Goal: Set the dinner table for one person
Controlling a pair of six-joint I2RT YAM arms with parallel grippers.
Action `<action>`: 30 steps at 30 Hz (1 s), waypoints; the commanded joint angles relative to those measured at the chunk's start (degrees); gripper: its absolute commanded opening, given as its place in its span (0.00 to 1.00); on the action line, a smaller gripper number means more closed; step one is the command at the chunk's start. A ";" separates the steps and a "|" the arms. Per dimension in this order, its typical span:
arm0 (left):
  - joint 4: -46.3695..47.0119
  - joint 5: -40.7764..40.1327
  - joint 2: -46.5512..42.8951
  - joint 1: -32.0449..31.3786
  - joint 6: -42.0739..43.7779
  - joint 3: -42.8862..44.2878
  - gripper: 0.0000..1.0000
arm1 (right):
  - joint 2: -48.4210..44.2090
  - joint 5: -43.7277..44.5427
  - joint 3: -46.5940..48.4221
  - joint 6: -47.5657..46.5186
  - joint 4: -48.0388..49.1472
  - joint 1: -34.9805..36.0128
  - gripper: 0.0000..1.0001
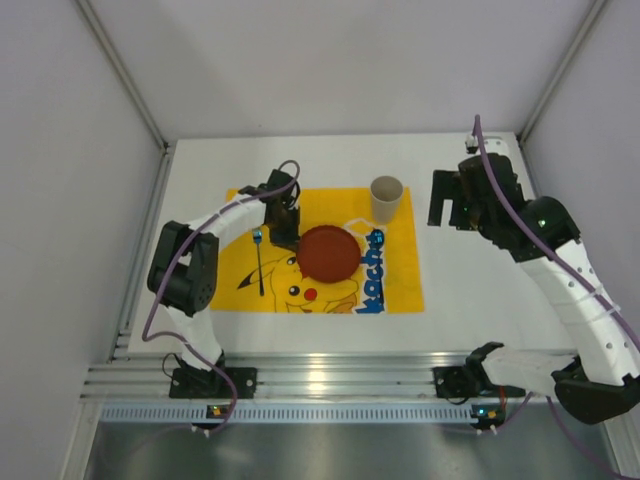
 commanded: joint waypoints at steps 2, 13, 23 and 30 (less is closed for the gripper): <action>-1.88 -3.22 -5.15 1.09 1.94 -3.00 0.00 | -0.28 -0.73 0.59 -1.43 3.45 -1.34 1.00; -1.70 -5.33 -6.56 2.15 1.23 -5.04 0.10 | 0.51 -2.92 0.76 -4.06 4.59 -3.36 1.00; -5.92 -7.70 -11.56 2.24 0.71 -2.32 0.88 | -2.65 -5.12 -1.00 -4.77 8.45 -4.86 1.00; -10.67 -13.32 -21.49 2.24 1.14 4.18 0.96 | -9.84 -8.20 -4.50 -5.56 18.70 -4.86 1.00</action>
